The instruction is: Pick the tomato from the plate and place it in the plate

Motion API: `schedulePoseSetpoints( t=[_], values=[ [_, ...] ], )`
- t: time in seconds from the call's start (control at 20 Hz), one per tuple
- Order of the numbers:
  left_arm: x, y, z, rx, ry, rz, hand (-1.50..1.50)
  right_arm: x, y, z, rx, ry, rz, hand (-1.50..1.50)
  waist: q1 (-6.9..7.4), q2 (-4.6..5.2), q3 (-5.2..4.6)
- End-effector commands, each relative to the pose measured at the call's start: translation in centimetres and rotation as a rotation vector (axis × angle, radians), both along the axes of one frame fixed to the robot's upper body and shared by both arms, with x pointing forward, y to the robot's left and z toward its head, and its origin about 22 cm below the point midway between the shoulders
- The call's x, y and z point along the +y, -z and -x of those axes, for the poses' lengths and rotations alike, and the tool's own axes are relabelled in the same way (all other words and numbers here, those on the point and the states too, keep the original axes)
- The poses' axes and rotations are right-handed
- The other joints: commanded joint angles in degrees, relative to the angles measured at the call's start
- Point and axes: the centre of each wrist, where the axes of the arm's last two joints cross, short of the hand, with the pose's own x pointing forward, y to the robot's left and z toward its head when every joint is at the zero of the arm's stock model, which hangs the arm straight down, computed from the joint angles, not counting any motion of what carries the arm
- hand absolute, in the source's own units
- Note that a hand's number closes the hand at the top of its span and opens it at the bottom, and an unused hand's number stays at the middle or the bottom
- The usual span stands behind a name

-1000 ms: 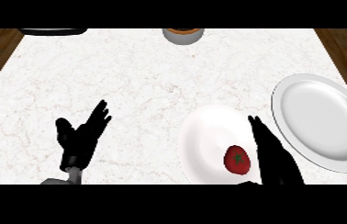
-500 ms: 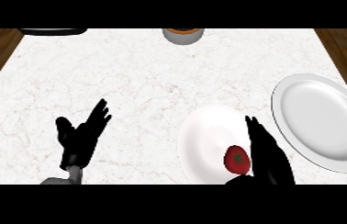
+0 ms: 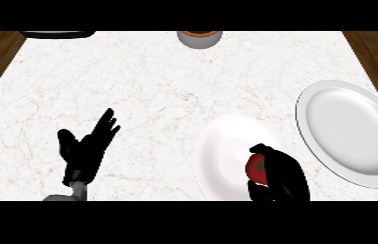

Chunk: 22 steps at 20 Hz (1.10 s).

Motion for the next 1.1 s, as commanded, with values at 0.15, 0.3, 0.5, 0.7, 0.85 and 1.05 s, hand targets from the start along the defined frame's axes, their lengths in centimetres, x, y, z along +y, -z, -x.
schedulePoseSetpoints(
  t=[0.15,0.3,0.5,0.7,0.85,1.05],
  values=[
    [-1.8,-0.1,0.8,0.041,-0.011,0.019,0.00,0.4,1.6,1.1,-0.033,-0.045,0.065,1.50,-0.09,0.21,-0.26],
    [-1.6,1.5,0.4,0.048,0.003,0.008,0.00,0.3,0.1,0.8,-0.047,-0.061,0.079,1.50,-0.21,0.24,-0.28],
    [-1.2,0.1,1.4,0.066,-0.016,0.012,0.00,4.9,-0.6,4.4,-0.126,-0.177,0.068,1.50,-0.13,0.05,-0.28],
    [-0.8,0.7,1.6,0.062,-0.013,0.013,0.00,7.4,-0.7,10.0,-0.230,-0.286,0.031,1.50,-0.61,-0.05,-0.29],
    [-0.8,0.2,1.1,0.068,-0.035,0.008,0.00,7.2,-2.8,10.1,-0.492,-0.291,-0.073,1.50,-1.11,-0.29,-0.23],
    [-1.4,1.4,0.7,0.062,-0.007,0.004,0.00,7.1,-3.9,10.7,-0.697,-0.212,-0.058,1.50,-1.62,-0.09,-0.30]
  ],
)
